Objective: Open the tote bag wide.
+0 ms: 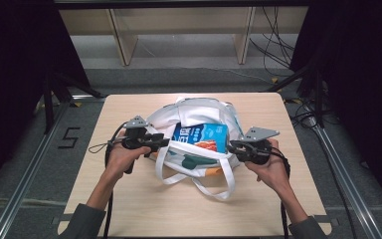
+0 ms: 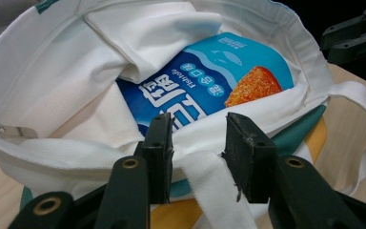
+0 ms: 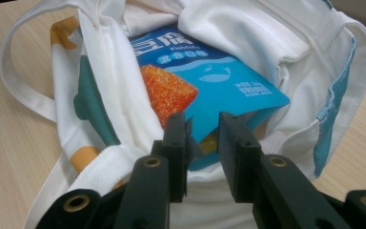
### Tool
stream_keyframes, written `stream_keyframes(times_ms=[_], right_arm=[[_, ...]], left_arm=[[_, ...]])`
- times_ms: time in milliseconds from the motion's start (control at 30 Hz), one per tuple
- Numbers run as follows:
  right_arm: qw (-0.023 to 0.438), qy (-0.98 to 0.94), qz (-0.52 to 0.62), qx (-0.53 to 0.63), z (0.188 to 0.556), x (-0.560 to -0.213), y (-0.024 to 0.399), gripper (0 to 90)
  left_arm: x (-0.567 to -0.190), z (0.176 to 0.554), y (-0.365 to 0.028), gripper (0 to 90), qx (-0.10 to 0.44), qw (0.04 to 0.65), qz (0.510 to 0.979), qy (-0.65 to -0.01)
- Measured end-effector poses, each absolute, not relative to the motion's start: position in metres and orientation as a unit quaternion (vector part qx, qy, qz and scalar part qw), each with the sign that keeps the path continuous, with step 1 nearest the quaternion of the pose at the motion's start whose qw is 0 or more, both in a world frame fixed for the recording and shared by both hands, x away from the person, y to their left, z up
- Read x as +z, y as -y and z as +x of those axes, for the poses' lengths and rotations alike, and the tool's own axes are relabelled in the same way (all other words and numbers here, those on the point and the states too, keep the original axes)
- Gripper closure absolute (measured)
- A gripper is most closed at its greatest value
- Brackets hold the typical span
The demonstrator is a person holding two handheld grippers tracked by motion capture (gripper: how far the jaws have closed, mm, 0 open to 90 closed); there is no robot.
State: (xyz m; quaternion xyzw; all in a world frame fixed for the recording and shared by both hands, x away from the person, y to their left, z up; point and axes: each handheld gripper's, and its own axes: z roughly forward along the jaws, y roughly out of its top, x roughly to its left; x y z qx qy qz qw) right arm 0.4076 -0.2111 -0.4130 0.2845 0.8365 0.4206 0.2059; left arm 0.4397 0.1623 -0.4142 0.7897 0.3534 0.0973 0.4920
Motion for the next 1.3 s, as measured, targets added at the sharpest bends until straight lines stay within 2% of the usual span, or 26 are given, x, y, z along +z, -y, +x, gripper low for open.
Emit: stream_keyframes(times_ms=[167,567,933,1300], right_arm=[[0.194,-0.837,0.296,0.417,0.406,-0.413,0.212,71.6],[0.204,-0.83,0.297,0.426,0.406,-0.413,0.214,68.1],[0.198,-0.824,0.31,0.431,0.403,-0.41,0.222,52.3],[0.212,-0.816,0.319,0.434,0.399,-0.406,0.226,45.0]], left_arm=[[-0.413,0.438,-0.164,58.3,0.09,0.492,0.791,-0.353],[-0.409,0.43,-0.165,53.7,0.09,0.496,0.789,-0.35],[-0.407,0.423,-0.17,43.9,0.088,0.494,0.791,-0.35],[-0.403,0.413,-0.164,35.1,0.086,0.49,0.796,-0.344]])
